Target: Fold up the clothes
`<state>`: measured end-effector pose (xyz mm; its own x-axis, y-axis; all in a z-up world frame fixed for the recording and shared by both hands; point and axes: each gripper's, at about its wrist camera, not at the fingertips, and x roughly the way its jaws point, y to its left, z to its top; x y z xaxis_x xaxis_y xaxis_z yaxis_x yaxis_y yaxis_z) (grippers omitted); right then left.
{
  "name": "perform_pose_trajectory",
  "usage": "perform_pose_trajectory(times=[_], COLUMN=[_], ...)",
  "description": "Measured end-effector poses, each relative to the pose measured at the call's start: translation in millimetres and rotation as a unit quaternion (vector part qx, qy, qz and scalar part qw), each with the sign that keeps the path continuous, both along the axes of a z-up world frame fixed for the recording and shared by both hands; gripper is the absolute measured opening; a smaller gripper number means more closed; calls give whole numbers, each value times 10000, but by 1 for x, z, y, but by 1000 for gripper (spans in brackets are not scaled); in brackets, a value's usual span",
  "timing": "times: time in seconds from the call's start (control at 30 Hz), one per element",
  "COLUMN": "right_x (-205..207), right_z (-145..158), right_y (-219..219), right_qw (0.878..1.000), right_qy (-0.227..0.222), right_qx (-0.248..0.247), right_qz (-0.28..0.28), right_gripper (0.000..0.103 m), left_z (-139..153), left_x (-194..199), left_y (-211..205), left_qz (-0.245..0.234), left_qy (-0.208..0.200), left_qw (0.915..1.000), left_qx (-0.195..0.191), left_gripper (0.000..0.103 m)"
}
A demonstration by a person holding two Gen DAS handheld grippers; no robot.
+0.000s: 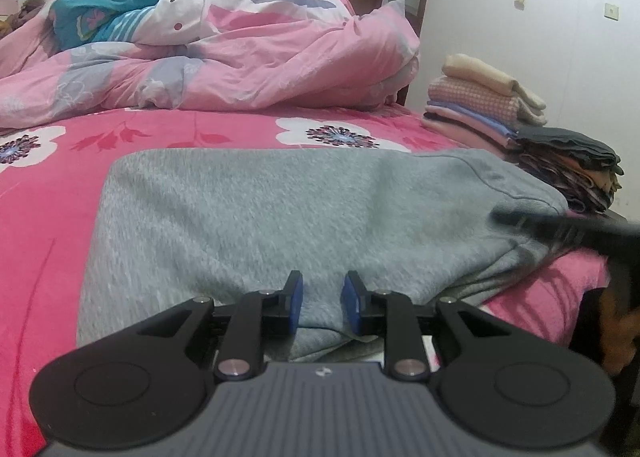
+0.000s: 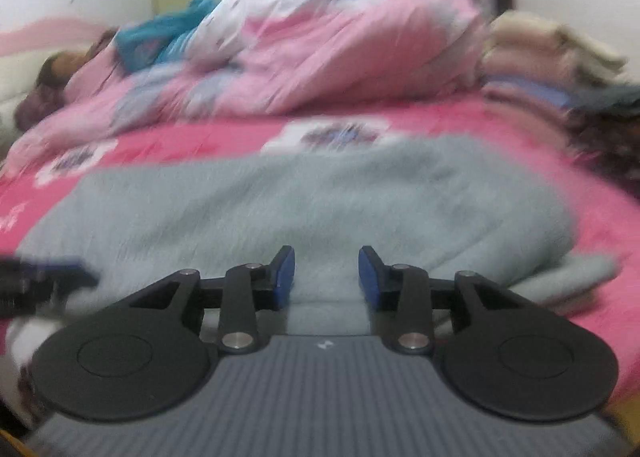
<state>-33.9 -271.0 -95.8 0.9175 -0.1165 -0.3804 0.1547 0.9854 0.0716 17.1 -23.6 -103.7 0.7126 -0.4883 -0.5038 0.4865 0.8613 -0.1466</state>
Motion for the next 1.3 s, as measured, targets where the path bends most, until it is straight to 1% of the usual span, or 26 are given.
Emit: perform_pose_trajectory(times=[0.07,0.1,0.2,0.27,0.33,0.37,0.43,0.47,0.57,0.63,0.7,0.83,0.9,0.93,1.0,1.07,1.17,1.3], right_x=[-9,-12,-24,-33,-40,-41,-42,-41,-36,-31,-27,-24,-23,-23,-27,-31,-37,-42], right_z=[9,10,7,3,-5,-9,-18,-21,-23,-24,-25,-26,-28,-28,-29,-28,-25,-23], right_y=[-13,-23,-60,-84,-103,-109,-120,-123,-128,-132,-136,-145,-148,-149,-150,-151,-150,-151], right_qw=[9990,9979,9881,9749,9594,9526,9383,9347,9307,9299,9278,9217,9181,9168,9161,9167,9167,9159], right_qy=[-226,-248,-241,-279,-281,-261,-296,-330,-372,-295,-235,-277,-342,-390,-520,-679,-901,-1102], right_qx=[-13,91,820,1567,2259,2515,3030,3153,3308,3356,3437,3621,3712,3743,3753,3720,3657,3615], right_qz=[-376,-597,-1281,-1556,-1664,-1691,-1641,-1606,-1517,-1476,-1436,-1363,-1348,-1338,-1309,-1290,-1331,-1354], right_gripper=[36,36,37,41,46,48,49,49,52,54,55,55,52,49,37,27,22,21], left_z=[0,0,1,1,2,2,3,3,5,4,4,4,5,5,5,7,10,11], left_x=[1,1,0,0,0,0,-1,-1,-1,-2,-2,-2,-3,-3,-3,-1,2,1], left_y=[-1,-1,-3,-5,-7,-8,-9,-10,-13,-13,-14,-17,-18,-19,-19,-19,-20,-25], left_qz=[-18,-22,-16,7,36,45,60,66,66,85,108,122,123,126,140,174,204,177], left_qy=[-16,-24,-32,-22,-10,-5,3,5,-10,-9,-9,-31,-40,-44,-39,22,122,49], left_qw=[10000,10000,9999,9999,9998,9997,9996,9995,9992,9991,9990,9987,9985,9984,9983,9983,9983,9974], left_qx=[38,61,129,162,198,222,273,296,400,415,423,499,536,550,565,550,525,691], left_gripper=[24,24,24,24,24,24,24,24,25,25,25,25,25,25,25,25,26,26])
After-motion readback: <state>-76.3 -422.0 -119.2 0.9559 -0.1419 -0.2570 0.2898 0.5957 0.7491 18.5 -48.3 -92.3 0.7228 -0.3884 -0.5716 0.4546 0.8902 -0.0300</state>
